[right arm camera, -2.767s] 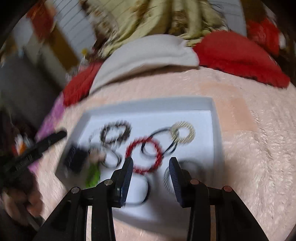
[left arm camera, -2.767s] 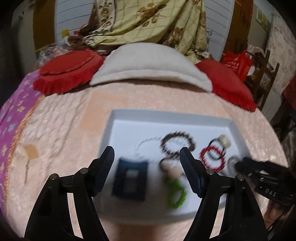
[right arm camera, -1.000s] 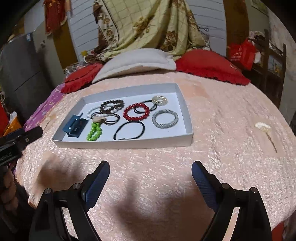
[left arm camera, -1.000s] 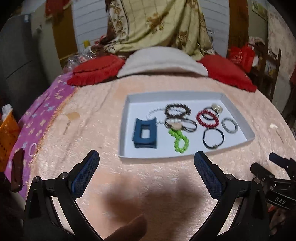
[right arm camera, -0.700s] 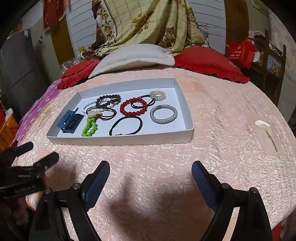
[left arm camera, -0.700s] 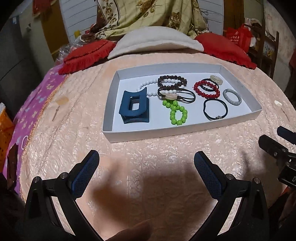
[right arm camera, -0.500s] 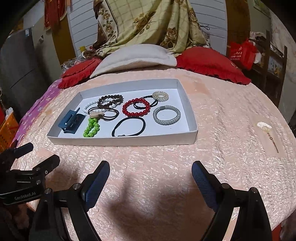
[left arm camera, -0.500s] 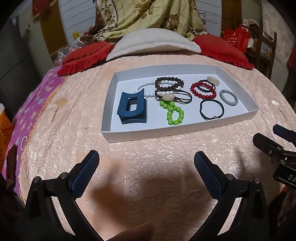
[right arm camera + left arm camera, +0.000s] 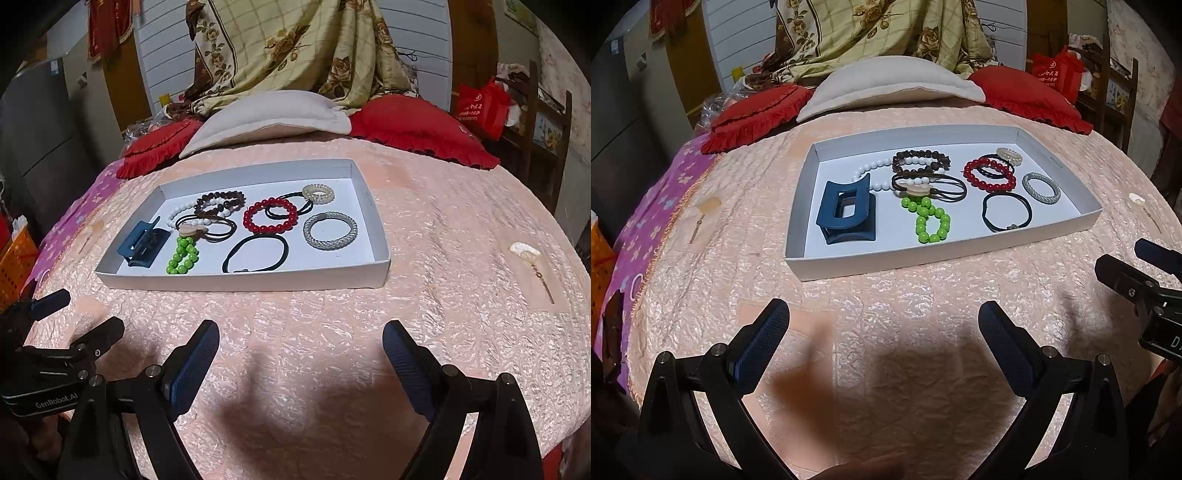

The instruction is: Organize jewelry

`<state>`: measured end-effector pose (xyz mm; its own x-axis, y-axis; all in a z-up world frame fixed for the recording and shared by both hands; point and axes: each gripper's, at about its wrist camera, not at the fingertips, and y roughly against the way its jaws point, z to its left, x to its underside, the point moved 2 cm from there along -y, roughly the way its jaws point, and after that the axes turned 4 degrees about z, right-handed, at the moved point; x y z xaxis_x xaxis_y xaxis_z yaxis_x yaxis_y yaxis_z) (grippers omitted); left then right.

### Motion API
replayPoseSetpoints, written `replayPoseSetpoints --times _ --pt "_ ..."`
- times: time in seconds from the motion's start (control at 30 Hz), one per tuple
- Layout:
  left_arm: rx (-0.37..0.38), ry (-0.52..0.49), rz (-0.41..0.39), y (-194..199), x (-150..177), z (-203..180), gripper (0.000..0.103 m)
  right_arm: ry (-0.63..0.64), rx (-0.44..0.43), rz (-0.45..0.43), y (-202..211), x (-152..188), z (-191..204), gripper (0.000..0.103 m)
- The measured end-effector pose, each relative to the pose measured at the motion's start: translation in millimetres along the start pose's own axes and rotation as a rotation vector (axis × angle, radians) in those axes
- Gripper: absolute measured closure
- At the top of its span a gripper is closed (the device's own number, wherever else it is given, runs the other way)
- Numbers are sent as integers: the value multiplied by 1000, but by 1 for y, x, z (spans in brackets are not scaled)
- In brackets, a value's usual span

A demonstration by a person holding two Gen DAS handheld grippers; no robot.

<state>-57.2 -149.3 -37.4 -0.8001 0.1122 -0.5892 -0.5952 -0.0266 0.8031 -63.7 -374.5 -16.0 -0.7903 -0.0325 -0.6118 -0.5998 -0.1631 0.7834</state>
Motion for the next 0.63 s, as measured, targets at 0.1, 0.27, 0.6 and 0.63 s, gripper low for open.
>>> replayPoseSetpoints --times 0.1,0.27,0.6,0.63 --pt "2 2 3 0 0 0 1 2 1 2 0 0 1 15" --pt "5 6 4 0 1 0 1 5 0 5 -1 1 1 15" --pt "9 -1 -5 2 2 -1 1 8 -1 8 -2 1 2 15" --pt "9 -1 -5 1 2 -1 1 8 0 8 -2 1 2 15"
